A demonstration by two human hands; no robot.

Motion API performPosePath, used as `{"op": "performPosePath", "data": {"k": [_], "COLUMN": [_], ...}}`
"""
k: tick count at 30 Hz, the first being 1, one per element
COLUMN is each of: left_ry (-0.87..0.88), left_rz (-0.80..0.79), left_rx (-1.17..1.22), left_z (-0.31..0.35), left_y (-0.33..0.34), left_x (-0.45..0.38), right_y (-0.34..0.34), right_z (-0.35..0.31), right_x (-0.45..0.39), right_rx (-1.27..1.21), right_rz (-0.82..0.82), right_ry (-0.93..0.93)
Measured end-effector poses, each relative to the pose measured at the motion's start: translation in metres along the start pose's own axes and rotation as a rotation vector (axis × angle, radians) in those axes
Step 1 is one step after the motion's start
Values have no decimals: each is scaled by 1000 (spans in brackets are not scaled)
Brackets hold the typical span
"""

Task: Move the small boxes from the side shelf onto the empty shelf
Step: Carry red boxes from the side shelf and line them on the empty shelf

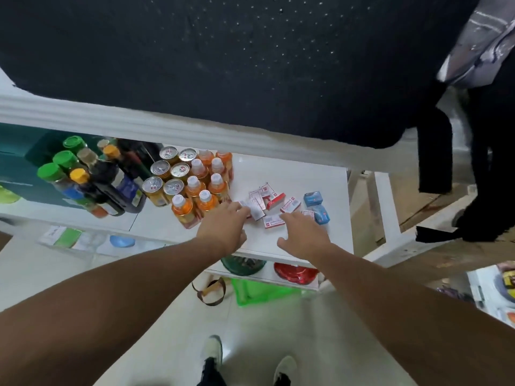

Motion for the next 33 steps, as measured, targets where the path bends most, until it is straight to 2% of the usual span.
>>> {"op": "performPosePath", "data": {"k": [8, 14, 17, 22, 27, 33], "left_ry": [238, 351, 367, 391, 346, 278], "left_rz": [54, 59, 103, 133, 109, 87], "left_rx": [-59, -128, -202, -263, -169, -94], "left_z": [-5, 1, 7, 7, -6, -12], "left_y": [39, 69, 75, 86, 83, 48], "left_x": [-78, -109, -116, -114, -96, -70], "right_y": [26, 43, 46, 49, 45, 11], "right_z": [-2, -6, -6, -4, -4, 2], "right_x": [-56, -85, -95, -104, -90, -58], "right_rx": [17, 138, 219, 297, 237, 114], "right_rz": [35, 116, 185, 194, 200, 194], "right_ry": [91, 3, -38, -81, -73, 1]}}
Point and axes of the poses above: each hand's wrist, its own x-axis away from the middle knuckle, its own y-axis out of the palm, z = x × y, the point moved 7 cm from there along -x, towards the middle knuckle, and after that the axes turned 4 degrees about -x, right-handed, at the moved point
